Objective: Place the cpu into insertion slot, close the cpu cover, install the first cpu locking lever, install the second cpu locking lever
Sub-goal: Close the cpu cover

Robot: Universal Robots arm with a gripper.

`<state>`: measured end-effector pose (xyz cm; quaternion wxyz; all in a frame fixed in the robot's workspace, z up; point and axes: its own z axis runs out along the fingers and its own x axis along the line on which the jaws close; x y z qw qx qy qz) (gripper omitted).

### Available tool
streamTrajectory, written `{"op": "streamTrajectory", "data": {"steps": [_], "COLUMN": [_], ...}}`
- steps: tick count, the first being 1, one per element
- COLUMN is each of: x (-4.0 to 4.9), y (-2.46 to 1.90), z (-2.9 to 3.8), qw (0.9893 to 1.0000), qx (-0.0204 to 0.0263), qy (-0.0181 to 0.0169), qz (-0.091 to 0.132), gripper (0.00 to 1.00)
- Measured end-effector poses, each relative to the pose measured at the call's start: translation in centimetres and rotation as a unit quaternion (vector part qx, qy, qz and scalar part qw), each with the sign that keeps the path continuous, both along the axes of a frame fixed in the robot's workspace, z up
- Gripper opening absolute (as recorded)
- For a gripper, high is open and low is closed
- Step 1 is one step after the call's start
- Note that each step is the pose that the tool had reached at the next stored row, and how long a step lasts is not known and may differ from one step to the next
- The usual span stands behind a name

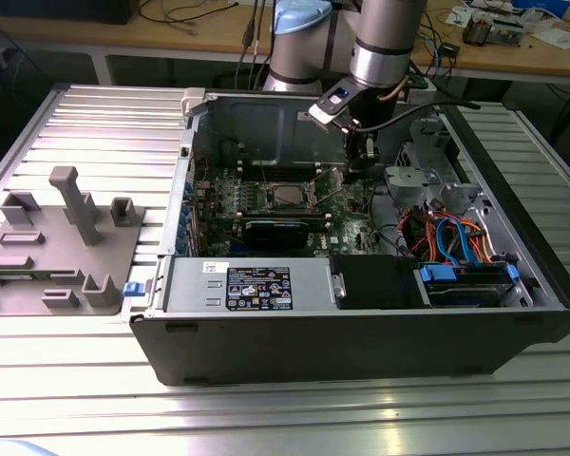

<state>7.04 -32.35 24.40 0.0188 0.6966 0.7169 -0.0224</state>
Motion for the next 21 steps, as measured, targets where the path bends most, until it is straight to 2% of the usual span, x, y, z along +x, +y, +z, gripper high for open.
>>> {"op": "streamTrajectory", "data": {"steps": [1, 7, 14, 21], "x": [-0.38, -0.79, -0.86, -2.31], "y": [0.01, 0.06, 0.06, 0.06], "z": [-0.01, -0.01, -0.01, -0.01], "qw": [1.0, 1.0, 1.0, 1.0], "qx": [0.0011, 0.0012, 0.0013, 0.0013], "qy": [0.0, -0.0001, 0.0, 0.0], "qz": [0.0, 0.0, 0.0, 0.0], "gripper": [0.11, 0.11, 0.11, 0.11]}}
